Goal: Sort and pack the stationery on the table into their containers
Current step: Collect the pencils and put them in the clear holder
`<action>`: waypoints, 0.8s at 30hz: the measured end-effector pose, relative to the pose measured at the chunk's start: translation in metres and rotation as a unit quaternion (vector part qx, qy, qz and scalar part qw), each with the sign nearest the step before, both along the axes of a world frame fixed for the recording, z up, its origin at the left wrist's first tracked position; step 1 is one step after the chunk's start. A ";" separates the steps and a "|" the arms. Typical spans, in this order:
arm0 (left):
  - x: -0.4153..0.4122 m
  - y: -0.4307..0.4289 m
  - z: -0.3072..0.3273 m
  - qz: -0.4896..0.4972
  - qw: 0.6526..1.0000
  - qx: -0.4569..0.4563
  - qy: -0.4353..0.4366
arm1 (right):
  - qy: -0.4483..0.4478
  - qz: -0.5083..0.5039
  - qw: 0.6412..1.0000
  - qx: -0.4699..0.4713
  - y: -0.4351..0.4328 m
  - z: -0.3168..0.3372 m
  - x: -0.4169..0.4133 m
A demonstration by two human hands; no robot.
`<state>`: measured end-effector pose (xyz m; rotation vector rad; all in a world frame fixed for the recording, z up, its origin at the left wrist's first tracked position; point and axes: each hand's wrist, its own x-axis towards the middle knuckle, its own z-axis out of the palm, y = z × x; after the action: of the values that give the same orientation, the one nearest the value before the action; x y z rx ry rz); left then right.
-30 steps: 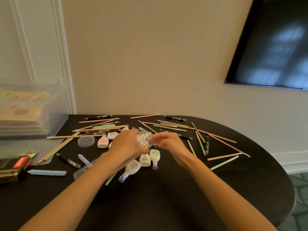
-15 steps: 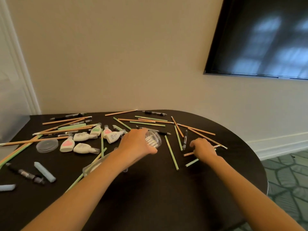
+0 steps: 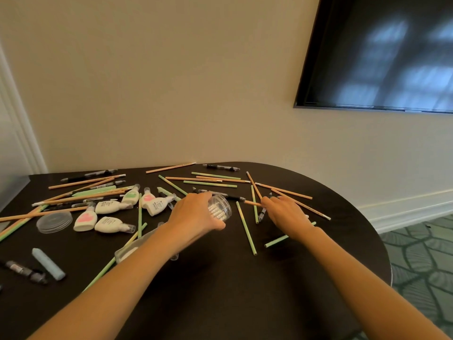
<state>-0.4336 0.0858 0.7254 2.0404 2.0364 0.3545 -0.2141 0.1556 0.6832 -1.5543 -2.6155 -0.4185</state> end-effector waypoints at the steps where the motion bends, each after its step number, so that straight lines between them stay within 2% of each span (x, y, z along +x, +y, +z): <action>1: -0.001 0.000 0.000 0.000 1.000 -0.001 -0.001 | 0.021 0.018 0.999 0.028 -0.002 0.000 -0.003; 6: -0.010 -0.004 0.000 0.007 1.000 0.001 -0.012 | 0.092 0.115 0.981 0.125 -0.011 0.010 -0.030; 12: -0.023 -0.012 0.003 0.019 0.998 0.017 -0.050 | 0.098 0.250 0.937 0.223 -0.023 0.025 -0.083; 16: -0.037 -0.019 0.007 0.034 0.995 0.030 -0.090 | 0.089 0.258 0.914 0.299 -0.018 0.033 -0.101; 20: -0.047 -0.026 0.010 0.038 0.992 0.043 -0.113 | 0.040 0.274 0.894 0.353 -0.019 0.041 -0.114; 22: -0.052 -0.028 0.011 0.041 0.991 0.046 -0.115 | 0.033 0.249 0.886 0.389 -0.021 0.045 -0.123; 24: -0.057 -0.030 0.011 0.042 0.991 0.050 -0.114 | 0.058 0.181 0.893 0.407 -0.023 0.049 -0.131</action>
<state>-0.4907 0.0559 0.7366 1.8729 2.0032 0.6870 -0.3448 0.1329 0.7326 -0.7680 -2.0968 -1.1407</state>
